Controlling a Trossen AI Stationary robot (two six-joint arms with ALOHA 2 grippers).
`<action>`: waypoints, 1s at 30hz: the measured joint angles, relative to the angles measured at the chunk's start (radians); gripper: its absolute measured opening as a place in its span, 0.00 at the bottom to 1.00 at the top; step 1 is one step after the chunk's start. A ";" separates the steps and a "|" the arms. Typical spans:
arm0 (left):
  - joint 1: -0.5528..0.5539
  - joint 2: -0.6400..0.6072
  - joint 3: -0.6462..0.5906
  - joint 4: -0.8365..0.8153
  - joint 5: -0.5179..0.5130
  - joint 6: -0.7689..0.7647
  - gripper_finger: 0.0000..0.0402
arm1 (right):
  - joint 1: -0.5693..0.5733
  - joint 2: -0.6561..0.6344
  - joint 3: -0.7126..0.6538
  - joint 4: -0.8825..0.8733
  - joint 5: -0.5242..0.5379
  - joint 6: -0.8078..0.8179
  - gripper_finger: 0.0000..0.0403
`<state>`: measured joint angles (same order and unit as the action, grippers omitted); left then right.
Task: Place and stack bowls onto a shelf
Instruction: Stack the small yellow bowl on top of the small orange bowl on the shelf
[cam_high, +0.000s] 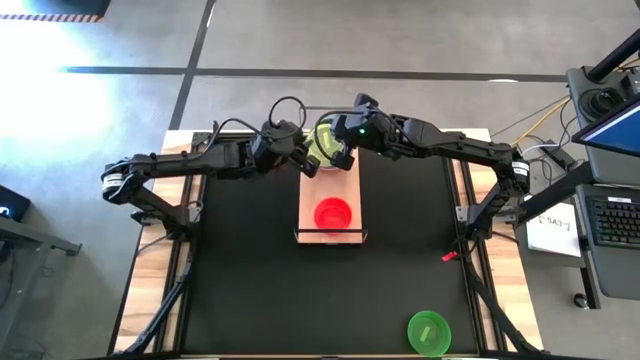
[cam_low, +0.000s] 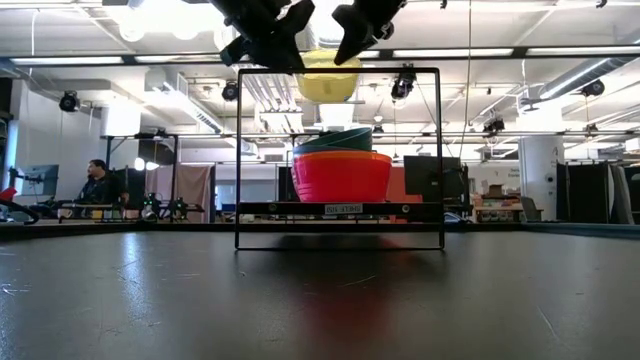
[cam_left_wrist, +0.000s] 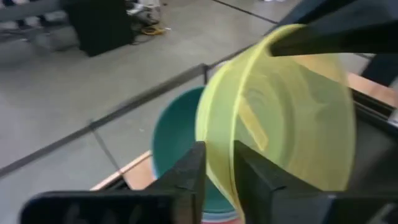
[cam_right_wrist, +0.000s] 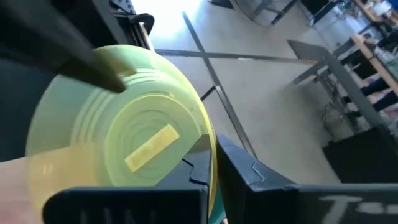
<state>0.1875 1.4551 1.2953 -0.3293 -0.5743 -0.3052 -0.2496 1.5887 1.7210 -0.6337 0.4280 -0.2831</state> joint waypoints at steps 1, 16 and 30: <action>0.000 0.000 0.000 0.002 0.018 0.002 0.17 | -0.001 0.000 0.000 -0.008 -0.002 0.011 0.02; -0.001 -0.001 0.000 0.090 0.181 0.028 0.44 | -0.020 0.002 0.011 -0.250 -0.097 0.229 0.02; -0.004 -0.025 0.000 -0.042 0.302 0.004 0.44 | -0.012 0.002 0.015 -0.386 -0.483 0.347 0.02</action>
<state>0.1837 1.4297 1.2957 -0.3714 -0.2719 -0.3013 -0.2620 1.5909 1.7364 -1.0195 -0.0550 0.0642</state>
